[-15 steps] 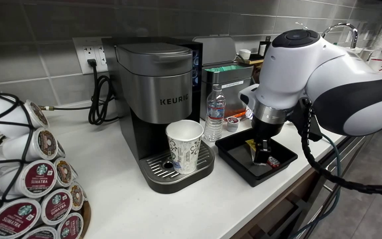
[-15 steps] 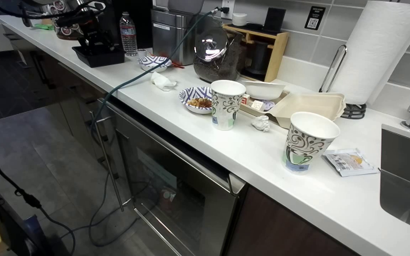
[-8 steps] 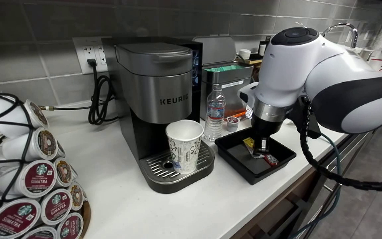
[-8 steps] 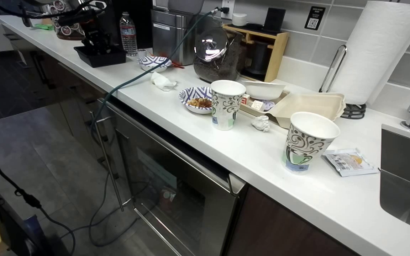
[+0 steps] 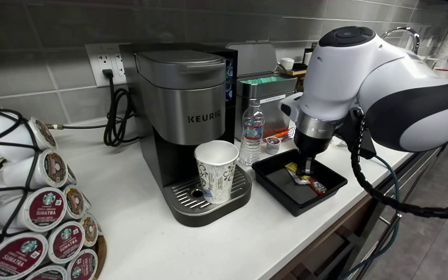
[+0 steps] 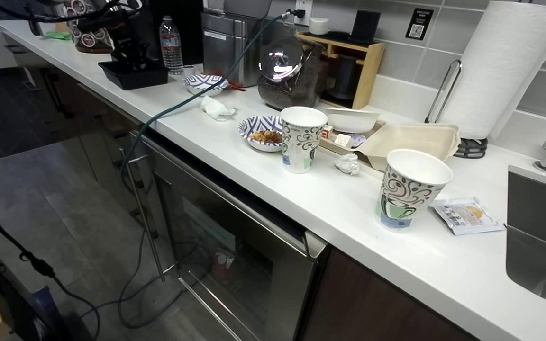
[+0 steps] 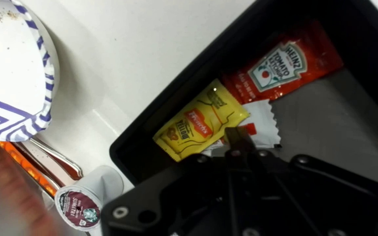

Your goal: Remove a stachet from the black container

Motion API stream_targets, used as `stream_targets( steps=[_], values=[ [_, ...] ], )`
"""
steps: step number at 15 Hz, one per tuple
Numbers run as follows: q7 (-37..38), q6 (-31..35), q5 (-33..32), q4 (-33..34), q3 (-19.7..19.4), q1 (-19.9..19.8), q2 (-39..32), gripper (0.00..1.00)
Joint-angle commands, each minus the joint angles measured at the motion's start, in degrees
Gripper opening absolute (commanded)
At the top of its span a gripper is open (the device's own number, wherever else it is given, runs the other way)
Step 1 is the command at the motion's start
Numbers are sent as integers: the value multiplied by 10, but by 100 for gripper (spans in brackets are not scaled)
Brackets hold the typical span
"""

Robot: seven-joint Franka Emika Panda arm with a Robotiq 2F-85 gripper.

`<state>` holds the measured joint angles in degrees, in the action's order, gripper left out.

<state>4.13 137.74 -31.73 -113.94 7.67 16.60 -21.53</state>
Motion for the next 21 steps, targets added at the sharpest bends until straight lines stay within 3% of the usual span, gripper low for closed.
stream_targets(
  steps=[1,4,12,21],
  values=[
    [-1,-31,19,-6,1,6,19,26],
    [25,-37,25,-4,-2,10,14,40],
    [20,-10,84,-6,12,7,-4,100],
    [35,-17,85,23,-9,5,-35,98]
  ],
)
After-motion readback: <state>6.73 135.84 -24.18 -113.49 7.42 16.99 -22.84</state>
